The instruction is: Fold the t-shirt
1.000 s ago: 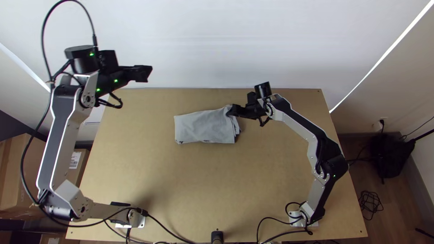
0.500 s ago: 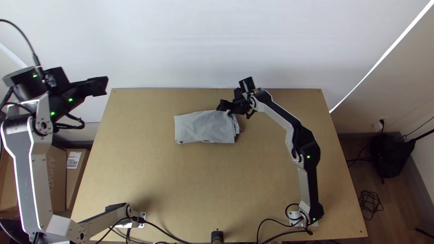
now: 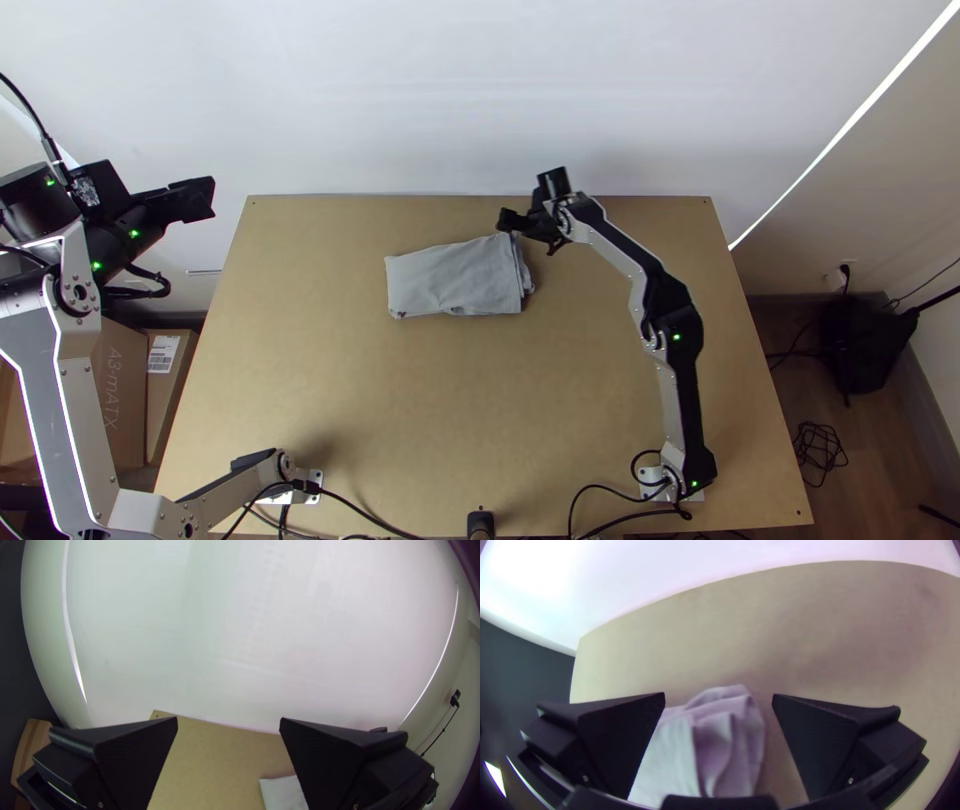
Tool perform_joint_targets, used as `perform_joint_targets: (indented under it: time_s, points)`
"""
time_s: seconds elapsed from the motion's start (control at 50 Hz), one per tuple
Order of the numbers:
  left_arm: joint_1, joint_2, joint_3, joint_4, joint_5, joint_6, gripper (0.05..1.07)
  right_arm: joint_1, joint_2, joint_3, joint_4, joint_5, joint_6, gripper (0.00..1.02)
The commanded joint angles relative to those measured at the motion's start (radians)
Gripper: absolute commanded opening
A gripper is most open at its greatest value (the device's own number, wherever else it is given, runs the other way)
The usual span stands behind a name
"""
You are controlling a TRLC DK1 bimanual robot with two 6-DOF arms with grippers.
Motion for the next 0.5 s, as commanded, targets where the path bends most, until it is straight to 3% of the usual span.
perform_joint_targets:
  time_s: [0.0, 0.14, 0.28, 0.32, 0.4, 0.48]
  points:
    - [-0.001, -0.021, -0.018, 0.0, 0.013, 0.012, 1.03, -0.076, -0.116, -0.098, 0.011, -0.009, 0.013, 0.99]
    - [-0.005, -0.016, -0.018, 0.006, 0.013, 0.003, 1.03, -0.153, -0.178, -0.213, 0.004, -0.229, 0.008, 0.99]
    - [-0.013, -0.014, -0.021, 0.006, 0.013, -0.001, 1.03, -0.176, -0.195, -0.296, -0.018, -0.413, -0.042, 0.99]
    - [-0.015, -0.016, -0.021, 0.006, 0.013, -0.001, 1.03, -0.179, -0.195, -0.308, -0.035, -0.493, -0.064, 0.99]
    - [-0.015, -0.018, -0.021, 0.006, 0.013, -0.001, 1.03, -0.169, -0.189, -0.328, -0.045, -0.549, -0.094, 0.99]
    - [-0.015, -0.018, -0.021, 0.006, 0.013, -0.001, 1.03, -0.15, -0.161, -0.326, -0.045, -0.551, -0.108, 0.99]
